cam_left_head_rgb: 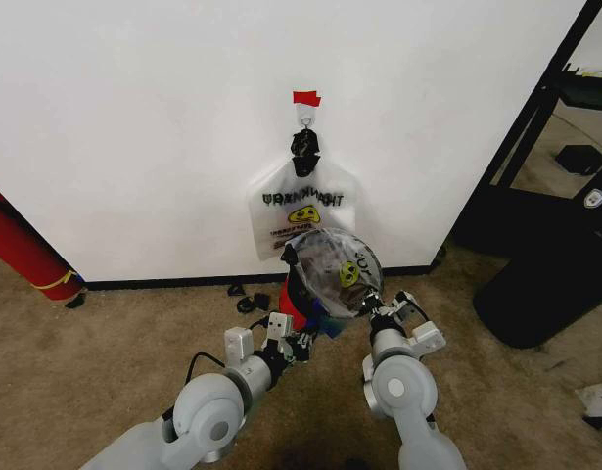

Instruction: Pick up the garbage bag from the wall and place it over the trash bin.

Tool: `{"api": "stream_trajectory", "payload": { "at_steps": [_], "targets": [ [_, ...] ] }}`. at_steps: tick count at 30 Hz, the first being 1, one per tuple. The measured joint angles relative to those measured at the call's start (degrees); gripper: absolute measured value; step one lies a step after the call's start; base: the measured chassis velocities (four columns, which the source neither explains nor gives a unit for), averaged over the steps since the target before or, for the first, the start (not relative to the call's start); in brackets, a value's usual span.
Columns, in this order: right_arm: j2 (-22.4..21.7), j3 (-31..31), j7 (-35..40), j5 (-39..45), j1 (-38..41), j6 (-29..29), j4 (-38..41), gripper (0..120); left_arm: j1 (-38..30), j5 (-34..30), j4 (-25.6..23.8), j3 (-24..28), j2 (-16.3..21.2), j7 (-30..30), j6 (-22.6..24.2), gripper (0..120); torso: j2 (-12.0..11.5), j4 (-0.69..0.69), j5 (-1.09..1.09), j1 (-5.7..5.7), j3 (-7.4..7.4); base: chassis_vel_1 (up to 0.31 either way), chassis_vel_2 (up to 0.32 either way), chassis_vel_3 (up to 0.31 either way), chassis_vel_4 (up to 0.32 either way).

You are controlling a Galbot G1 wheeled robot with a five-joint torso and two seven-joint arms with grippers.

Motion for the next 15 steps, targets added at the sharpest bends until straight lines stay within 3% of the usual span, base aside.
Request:
{"api": "stream_trajectory", "payload": {
  "at_steps": [15],
  "targets": [
    [-0.56, 2.54, 0.66, 2.41, 0.94, 0.04, -0.74, 1, 7.14, 0.72, -4.0, -6.88, 1.4, -1.38, -3.03, 0, 0.0, 0.01, 0.0, 0.0, 0.0, 0.0, 0.0, 0.0, 0.0]
  ]
}}
